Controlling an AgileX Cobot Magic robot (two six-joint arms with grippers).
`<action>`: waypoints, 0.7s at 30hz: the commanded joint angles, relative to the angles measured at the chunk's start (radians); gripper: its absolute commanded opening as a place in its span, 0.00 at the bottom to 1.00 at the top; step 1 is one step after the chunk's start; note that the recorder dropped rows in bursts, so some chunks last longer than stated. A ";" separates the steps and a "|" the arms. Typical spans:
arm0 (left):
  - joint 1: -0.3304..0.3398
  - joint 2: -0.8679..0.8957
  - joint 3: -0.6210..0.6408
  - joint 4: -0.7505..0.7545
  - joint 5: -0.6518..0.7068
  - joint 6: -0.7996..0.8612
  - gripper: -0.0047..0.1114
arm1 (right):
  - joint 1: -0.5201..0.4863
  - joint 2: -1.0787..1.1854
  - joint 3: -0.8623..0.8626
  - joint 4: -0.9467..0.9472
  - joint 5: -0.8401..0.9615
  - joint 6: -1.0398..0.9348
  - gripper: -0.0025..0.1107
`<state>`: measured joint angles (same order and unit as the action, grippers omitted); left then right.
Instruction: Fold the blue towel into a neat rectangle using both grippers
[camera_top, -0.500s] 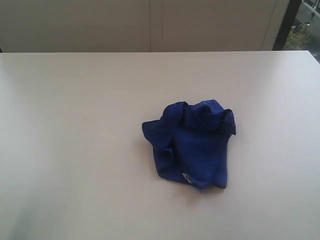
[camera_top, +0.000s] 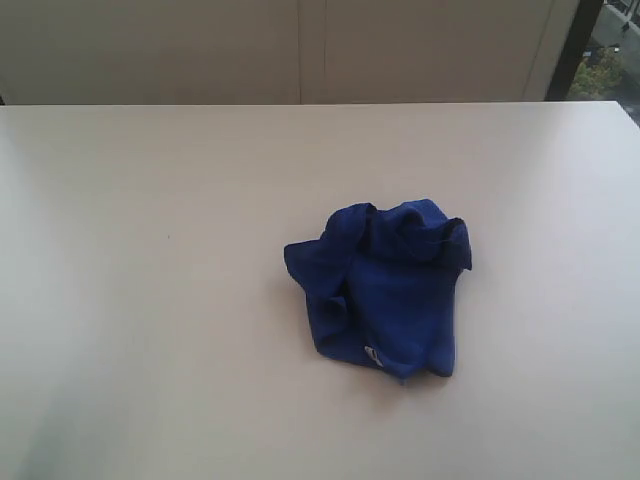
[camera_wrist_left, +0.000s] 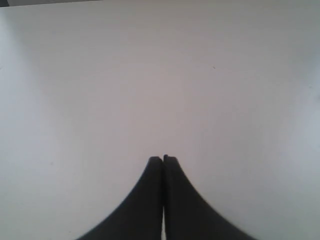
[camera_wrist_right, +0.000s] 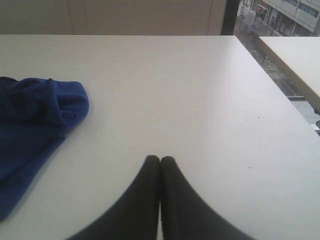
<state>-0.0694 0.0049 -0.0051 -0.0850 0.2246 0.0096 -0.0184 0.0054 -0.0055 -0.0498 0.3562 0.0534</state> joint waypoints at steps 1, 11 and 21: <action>0.002 -0.005 0.005 -0.003 0.003 -0.010 0.04 | -0.003 -0.005 0.006 -0.001 -0.005 0.004 0.02; 0.002 -0.005 0.005 -0.003 0.003 -0.010 0.04 | -0.003 -0.005 0.006 -0.001 -0.292 0.004 0.02; 0.002 -0.005 0.005 -0.003 0.003 -0.010 0.04 | -0.003 -0.005 0.006 -0.001 -0.712 0.004 0.02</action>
<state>-0.0694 0.0049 -0.0051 -0.0850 0.2246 0.0096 -0.0184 0.0054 -0.0039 -0.0498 -0.2761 0.0534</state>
